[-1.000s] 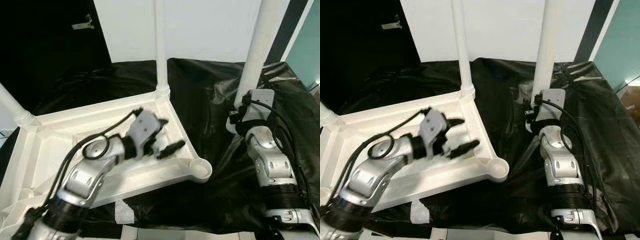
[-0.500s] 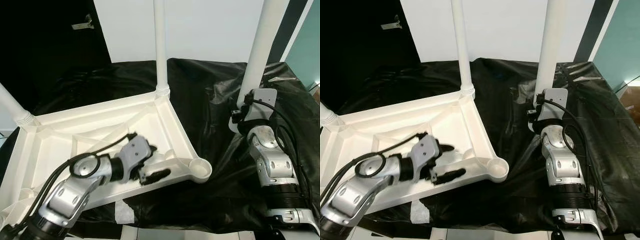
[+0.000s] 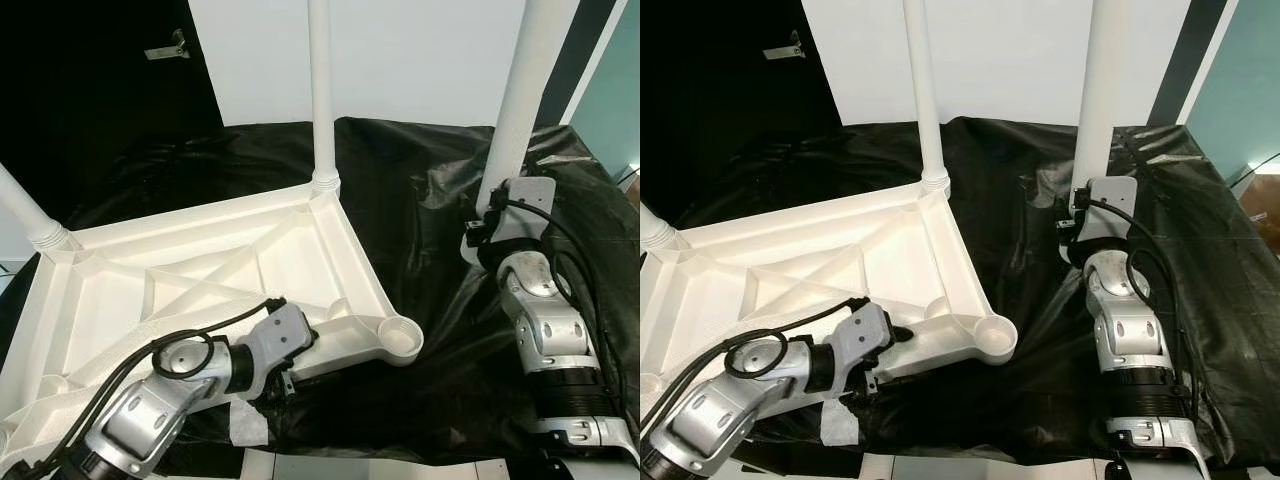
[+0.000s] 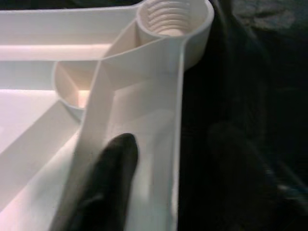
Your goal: Building children table
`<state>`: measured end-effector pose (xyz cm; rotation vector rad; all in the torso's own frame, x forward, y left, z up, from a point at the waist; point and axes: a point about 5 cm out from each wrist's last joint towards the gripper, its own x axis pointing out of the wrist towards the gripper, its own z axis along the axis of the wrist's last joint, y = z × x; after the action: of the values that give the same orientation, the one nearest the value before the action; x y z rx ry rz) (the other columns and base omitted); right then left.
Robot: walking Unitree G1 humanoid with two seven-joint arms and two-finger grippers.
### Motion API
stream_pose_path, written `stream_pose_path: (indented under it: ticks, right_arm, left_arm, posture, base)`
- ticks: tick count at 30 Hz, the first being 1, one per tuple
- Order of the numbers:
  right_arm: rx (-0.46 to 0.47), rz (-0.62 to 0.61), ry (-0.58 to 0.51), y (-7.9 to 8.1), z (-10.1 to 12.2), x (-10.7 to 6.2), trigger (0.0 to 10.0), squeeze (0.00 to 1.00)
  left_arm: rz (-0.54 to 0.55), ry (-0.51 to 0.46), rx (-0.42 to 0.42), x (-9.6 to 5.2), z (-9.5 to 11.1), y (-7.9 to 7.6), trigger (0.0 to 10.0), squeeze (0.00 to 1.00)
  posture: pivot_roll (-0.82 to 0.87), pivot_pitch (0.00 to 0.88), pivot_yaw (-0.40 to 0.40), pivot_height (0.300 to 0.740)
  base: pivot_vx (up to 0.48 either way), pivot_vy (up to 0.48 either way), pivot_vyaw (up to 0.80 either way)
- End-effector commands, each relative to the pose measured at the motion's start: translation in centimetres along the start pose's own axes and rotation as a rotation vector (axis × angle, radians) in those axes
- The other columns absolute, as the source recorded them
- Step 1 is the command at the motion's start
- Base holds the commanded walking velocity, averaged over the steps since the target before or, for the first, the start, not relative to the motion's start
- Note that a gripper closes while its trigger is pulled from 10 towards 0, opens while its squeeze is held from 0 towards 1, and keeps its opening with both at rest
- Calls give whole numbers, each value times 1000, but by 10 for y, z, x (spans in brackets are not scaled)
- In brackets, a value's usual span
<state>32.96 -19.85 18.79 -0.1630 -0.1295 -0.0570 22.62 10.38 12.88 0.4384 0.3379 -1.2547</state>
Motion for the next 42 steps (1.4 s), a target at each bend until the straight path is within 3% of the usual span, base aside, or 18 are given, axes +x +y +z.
stream_pose_path:
  ticks: [1, 2, 5, 6, 11, 14, 15, 16, 17, 18, 19, 22, 23, 32, 33, 35, 36, 42]
  right_arm:
    - [4, 6, -24, 2, 5, 3, 10000, 0]
    - [3, 6, -25, 2, 5, 4, 10000, 0]
    - [1, 7, -25, 2, 6, 4, 10000, 0]
    - [0, 8, -26, 2, 6, 4, 10000, 0]
    - [-2, 5, -27, 2, 6, 3, 10000, 0]
    - [-5, -1, -26, 0, 6, 2, 10000, 0]
    - [-7, -4, -25, -1, 5, 2, 10000, 0]
    - [-8, -6, -24, -1, 5, 1, 10000, 0]
    - [-7, -8, -23, -1, 5, 1, 10000, 0]
    - [-7, -8, -23, -1, 5, 1, 10000, 0]
    - [-7, -9, -21, -1, 4, 0, 10000, 0]
    - [-6, -9, -22, -1, 4, 0, 10000, 0]
    - [-6, -9, -22, -1, 4, 0, 10000, 0]
    - [-6, 12, -25, 3, 4, 1, 10000, 0]
    - [-4, 14, -25, 4, 4, 1, 10000, 0]
    - [-3, 15, -25, 4, 4, 1, 10000, 0]
    - [-2, 17, -27, 4, 4, 2, 10000, 0]
    - [7, 35, -38, 8, 7, 2, 10000, 0]
  left_arm:
    - [-66, 16, 21, 4, 0, -5, 0, 0]
    - [-45, 30, 27, 8, -1, -2, 4471, 0]
    - [-21, 50, 59, 13, -1, 1, 6078, 0]
    - [1, 65, 67, 17, 0, 5, 10000, 0]
    - [55, 101, 61, 24, -1, 15, 10000, 0]
    - [70, 105, 50, 24, 0, 19, 8431, 0]
    - [75, 111, 51, 24, -1, 20, 3922, 0]
    - [77, 116, 53, 24, -1, 21, 3922, 0]
    - [77, 122, 56, 23, -2, 22, 0, 0]
    - [77, 122, 56, 23, -2, 22, 0, 0]
    - [73, 129, 62, 21, -4, 22, 6000, 0]
    - [73, 133, 67, 20, -4, 23, 6000, 0]
    - [72, 138, 72, 20, -5, 23, 10000, 0]
    - [88, 148, 62, 12, -7, 29, 10000, 0]
    - [87, 148, 58, 12, -8, 29, 4353, 0]
    - [86, 148, 56, 12, -9, 29, 4353, 0]
    - [85, 149, 54, 12, -10, 29, 0, 0]
    - [85, 138, 63, 19, -6, 29, 0, 0]
  posture:
    - [-14, 10, 19, 740]
    - [-17, 9, 18, 740]
    - [-18, 9, 18, 740]
    - [-22, 11, 22, 740]
    - [-30, 12, 30, 740]
    - [-34, 12, 36, 740]
    - [-37, 10, 40, 740]
    - [-37, 10, 40, 740]
    - [-39, 9, 43, 740]
    - [-39, 9, 43, 740]
    - [-39, 7, 46, 740]
    - [-39, 6, 47, 740]
    - [-36, 6, 46, 740]
    - [-31, 11, 37, 740]
    - [-30, 11, 34, 740]
    - [-30, 11, 34, 740]
    - [-31, 10, 33, 740]
    - [-32, 10, 30, 740]
  base:
    - [0, 0, 0]
    - [0, 0, 0]
    - [0, 0, 0]
    - [0, 0, 0]
    - [0, 0, 0]
    - [0, 0, 0]
    - [0, 0, 0]
    - [0, 0, 0]
    - [0, 0, 0]
    - [0, 0, 0]
    - [0, 0, 0]
    - [0, 0, 0]
    - [0, 0, 0]
    - [0, 0, 0]
    - [0, 0, 0]
    - [0, 0, 0]
    - [0, 0, 0]
    - [0, 0, 0]
